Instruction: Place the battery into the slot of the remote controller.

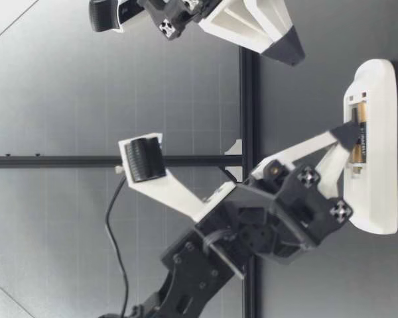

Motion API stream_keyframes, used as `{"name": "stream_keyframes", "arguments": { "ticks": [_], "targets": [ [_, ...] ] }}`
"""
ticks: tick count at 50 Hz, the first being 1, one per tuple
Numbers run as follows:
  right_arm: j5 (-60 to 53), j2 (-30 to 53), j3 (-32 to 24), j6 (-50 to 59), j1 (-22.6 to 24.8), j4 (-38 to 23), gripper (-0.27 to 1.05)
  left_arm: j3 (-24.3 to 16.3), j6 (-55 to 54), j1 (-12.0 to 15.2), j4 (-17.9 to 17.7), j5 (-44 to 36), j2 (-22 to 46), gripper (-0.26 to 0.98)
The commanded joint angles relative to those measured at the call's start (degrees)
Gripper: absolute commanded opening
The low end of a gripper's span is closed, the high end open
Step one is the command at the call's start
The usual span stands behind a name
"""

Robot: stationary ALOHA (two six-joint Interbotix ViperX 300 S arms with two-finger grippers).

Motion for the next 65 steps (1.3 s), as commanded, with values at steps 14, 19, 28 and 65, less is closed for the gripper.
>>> {"name": "stream_keyframes", "arguments": {
  "ticks": [14,19,28,65],
  "targets": [
    [-0.70,-1.32,-0.62,-0.53,-0.44,-1.32,-0.12,-0.62,-0.62,0.18,0.00,1.14,-2.11,-0.19],
    [-0.70,-2.37,-1.14,-3.34,-0.44,-6.06,-0.12,0.62,-0.70,0.00,0.09,0.79,-5.54,-0.19],
    [-0.35,-5.54,-2.37,-9.84,-0.18,-16.61,-0.12,4.31,-0.79,-0.53,0.00,-2.11,-12.30,-0.19],
    [0.00,-6.68,-8.26,-25.84,0.44,-21.71,-0.12,18.11,-0.97,-1.05,0.00,-10.20,-29.88,-0.19]
  ]
}}
